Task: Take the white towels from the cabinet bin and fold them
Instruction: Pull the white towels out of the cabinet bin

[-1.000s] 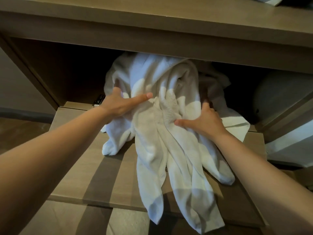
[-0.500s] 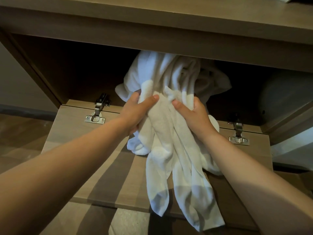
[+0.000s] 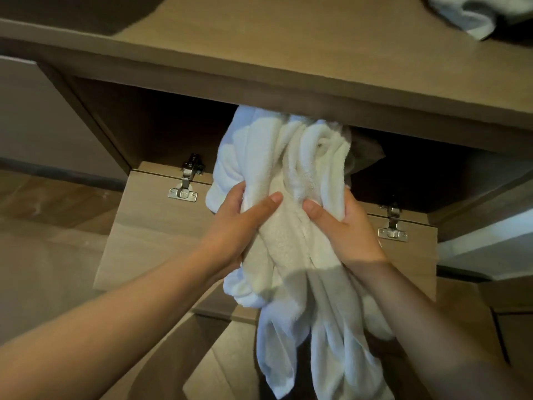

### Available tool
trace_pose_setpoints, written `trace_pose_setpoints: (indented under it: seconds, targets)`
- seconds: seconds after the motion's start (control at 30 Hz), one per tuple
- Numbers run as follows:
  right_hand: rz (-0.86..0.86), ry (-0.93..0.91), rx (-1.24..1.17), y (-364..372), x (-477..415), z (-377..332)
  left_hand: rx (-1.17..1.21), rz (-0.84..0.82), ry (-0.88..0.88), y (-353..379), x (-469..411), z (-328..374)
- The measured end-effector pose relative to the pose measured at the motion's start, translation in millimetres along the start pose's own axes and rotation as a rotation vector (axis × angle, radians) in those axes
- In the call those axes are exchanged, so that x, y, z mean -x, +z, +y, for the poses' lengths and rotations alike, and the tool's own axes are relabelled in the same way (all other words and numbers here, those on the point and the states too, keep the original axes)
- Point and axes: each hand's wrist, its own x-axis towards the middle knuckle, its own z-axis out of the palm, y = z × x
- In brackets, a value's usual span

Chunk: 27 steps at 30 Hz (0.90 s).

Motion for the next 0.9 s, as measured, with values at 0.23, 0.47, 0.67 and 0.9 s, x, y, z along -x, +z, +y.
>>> trace_pose_setpoints:
  seconds: [0.23,0.47,0.67,0.9]
  targets:
    - [0.008,0.135,0.173,-15.5,59.1,-92.5,0.016,0.053,-0.186,26.4,75.6,63.8]
    - [-0.04,0.242,0.215,-28.0,134.4,-206.0,0.097,0.076,-0.334,58.3,173.4,157.3]
    - [-0.042,0.307,0.208,-43.4,183.0,-330.2,0.093,0.087,-0.363,83.0,251.9,262.1]
    - [-0.041,0.258,0.198,-67.2,212.7,-490.8,-0.006,0.06,-0.26,121.1,309.8,403.0]
